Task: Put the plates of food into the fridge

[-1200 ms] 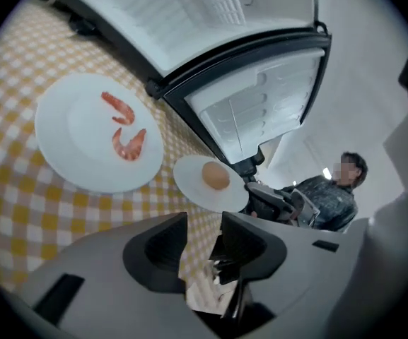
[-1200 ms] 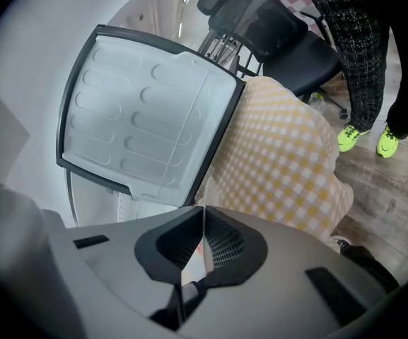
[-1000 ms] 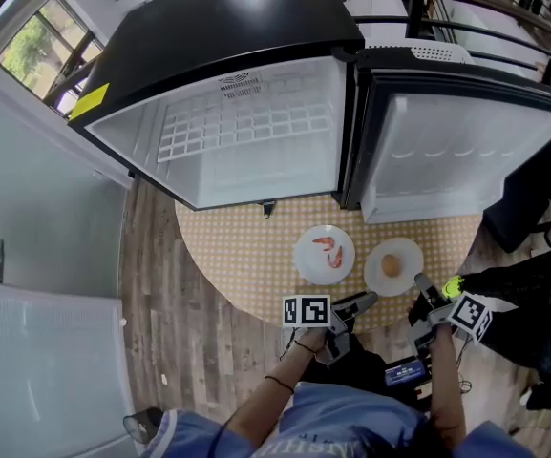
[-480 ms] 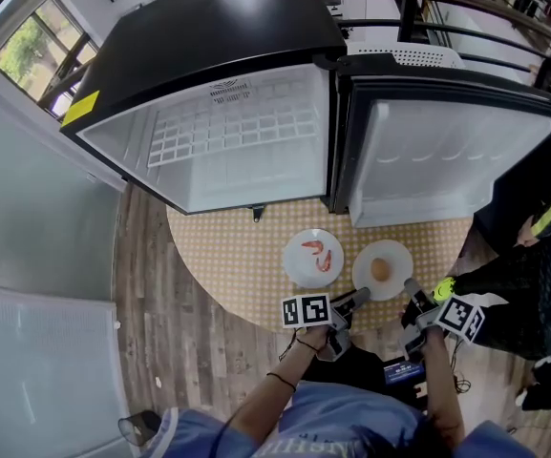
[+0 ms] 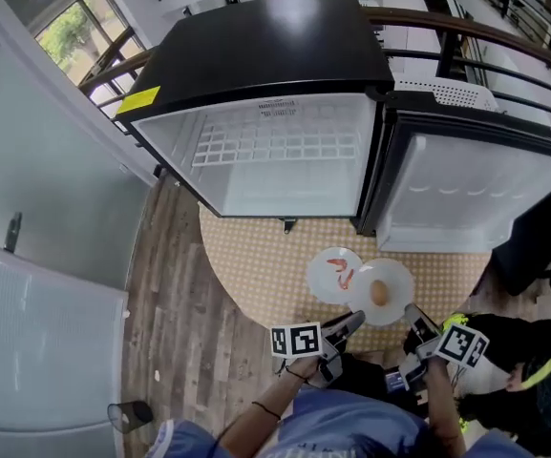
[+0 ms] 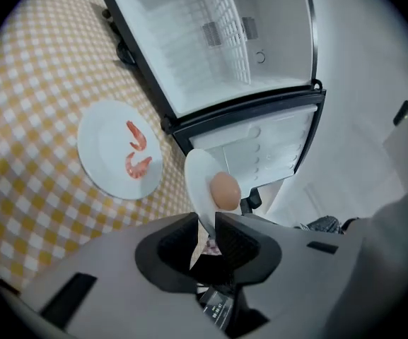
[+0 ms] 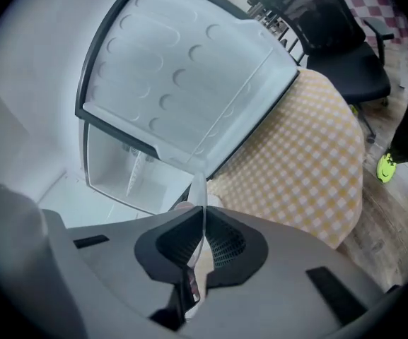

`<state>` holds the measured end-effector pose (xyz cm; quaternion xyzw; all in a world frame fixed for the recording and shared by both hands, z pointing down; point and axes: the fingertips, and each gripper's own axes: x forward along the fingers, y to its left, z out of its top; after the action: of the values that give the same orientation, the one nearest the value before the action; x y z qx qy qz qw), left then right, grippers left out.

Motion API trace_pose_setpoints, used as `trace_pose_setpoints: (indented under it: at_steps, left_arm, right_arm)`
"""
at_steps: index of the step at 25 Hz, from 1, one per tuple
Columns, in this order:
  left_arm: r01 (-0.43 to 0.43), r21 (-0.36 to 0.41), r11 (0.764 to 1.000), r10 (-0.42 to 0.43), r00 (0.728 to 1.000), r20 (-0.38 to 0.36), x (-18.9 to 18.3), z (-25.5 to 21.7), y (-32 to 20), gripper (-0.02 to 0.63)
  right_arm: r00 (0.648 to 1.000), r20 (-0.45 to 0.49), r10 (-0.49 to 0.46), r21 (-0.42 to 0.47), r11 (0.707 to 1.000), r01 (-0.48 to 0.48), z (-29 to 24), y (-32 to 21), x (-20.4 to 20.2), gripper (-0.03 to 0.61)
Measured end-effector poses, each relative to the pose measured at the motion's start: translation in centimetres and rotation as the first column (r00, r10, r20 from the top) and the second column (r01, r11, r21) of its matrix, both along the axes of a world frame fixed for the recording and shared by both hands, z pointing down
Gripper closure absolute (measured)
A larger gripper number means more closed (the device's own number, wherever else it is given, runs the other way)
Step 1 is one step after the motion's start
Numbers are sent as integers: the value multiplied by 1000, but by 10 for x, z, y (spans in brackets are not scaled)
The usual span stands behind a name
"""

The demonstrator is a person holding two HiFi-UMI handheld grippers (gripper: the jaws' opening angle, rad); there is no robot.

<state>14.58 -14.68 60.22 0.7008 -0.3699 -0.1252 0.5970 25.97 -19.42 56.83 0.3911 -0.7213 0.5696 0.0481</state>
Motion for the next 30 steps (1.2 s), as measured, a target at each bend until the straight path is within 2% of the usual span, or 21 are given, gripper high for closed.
trace_pose_setpoints:
  at_steps: [3,7,13,16,21,26,30]
  left_arm:
    - [70,18,997,-70,997,30,-27,-10,7,529]
    - [145,51,988,-149,986,81,-64,-23,13,529]
    - [216,101,971,-227,967,119,-112,-38,10,535]
    - [212,119,970,-227,965,133,-132,-43,4,535]
    - [182,124,975,-202,965,169,-169,-44,-6,537]
    - [153,132,979,-176,967,182,-206,-44,-22,538]
    - [134,150,980,-163,966,200,-239,-43,-37,538]
  right_arm:
    - [998,20,-63,3,998,63,-8,1,-30,555]
    - [986,108,-131,13,991,130,-20,2,-76,555]
    - [977,77,-199,22,980,198,-25,-7,-119,554]
    - [973,119,-198,35,980,195,-30,-12,-144,554]
    - [980,68,-186,40,982,184,-30,-20,-171,554]
    - [983,114,-144,16,990,143,-28,-33,-211,554]
    - [984,115,-136,22,991,135,-24,-46,-244,554]
